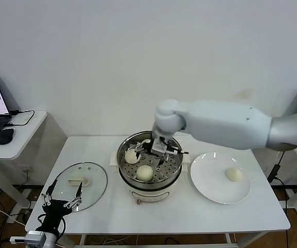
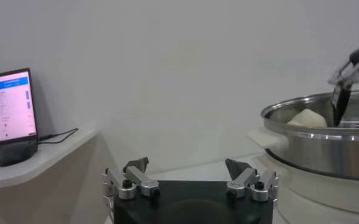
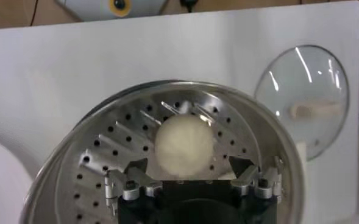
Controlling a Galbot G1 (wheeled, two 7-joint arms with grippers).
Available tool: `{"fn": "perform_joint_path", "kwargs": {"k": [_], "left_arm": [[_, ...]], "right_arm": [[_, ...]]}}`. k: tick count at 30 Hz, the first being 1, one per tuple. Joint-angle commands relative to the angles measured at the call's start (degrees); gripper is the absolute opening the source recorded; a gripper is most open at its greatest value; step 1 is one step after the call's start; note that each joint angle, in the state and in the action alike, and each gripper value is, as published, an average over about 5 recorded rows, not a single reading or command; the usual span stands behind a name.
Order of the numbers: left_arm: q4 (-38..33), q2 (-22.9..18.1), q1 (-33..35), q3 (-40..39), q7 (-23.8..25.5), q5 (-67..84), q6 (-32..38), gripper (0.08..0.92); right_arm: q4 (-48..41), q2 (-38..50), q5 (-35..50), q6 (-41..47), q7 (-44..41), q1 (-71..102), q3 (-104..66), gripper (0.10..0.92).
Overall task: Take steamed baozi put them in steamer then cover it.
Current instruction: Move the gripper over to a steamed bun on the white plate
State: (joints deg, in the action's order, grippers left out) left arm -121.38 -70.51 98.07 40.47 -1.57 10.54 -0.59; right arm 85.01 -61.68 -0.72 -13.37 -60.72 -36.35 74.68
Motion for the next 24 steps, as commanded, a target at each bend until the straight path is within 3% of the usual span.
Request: {"fn": "perform_joint_path", "kwargs": {"k": [1, 6, 13, 24], "left_arm": [[-0.1, 0.3, 0.0, 0.0, 0.0, 0.1, 0.0, 0.823], [-0.2, 1.0, -0.2, -0.4, 0.1, 0.1, -0.1, 0.823], [0.3, 1.5, -0.4, -0.7, 0.1, -0.1, -0.1, 0.823], [-0.5, 1.1, 0.4, -0.8, 0.1, -0.6, -0.1, 0.823]], "right_arm": [[2.8, 12.4, 6.2, 16.0, -4.5, -5.2, -1.2, 0.823], [3.1, 23.0, 8.0, 26.0, -3.8, -2.3, -2.0, 0.823], [1.8, 35.1, 4.6, 29.8, -2.7, 8.4, -8.7, 0.823], [-5.2, 38.2, -5.7, 26.8, -2.9, 33.9, -29.4, 0.823]]}}
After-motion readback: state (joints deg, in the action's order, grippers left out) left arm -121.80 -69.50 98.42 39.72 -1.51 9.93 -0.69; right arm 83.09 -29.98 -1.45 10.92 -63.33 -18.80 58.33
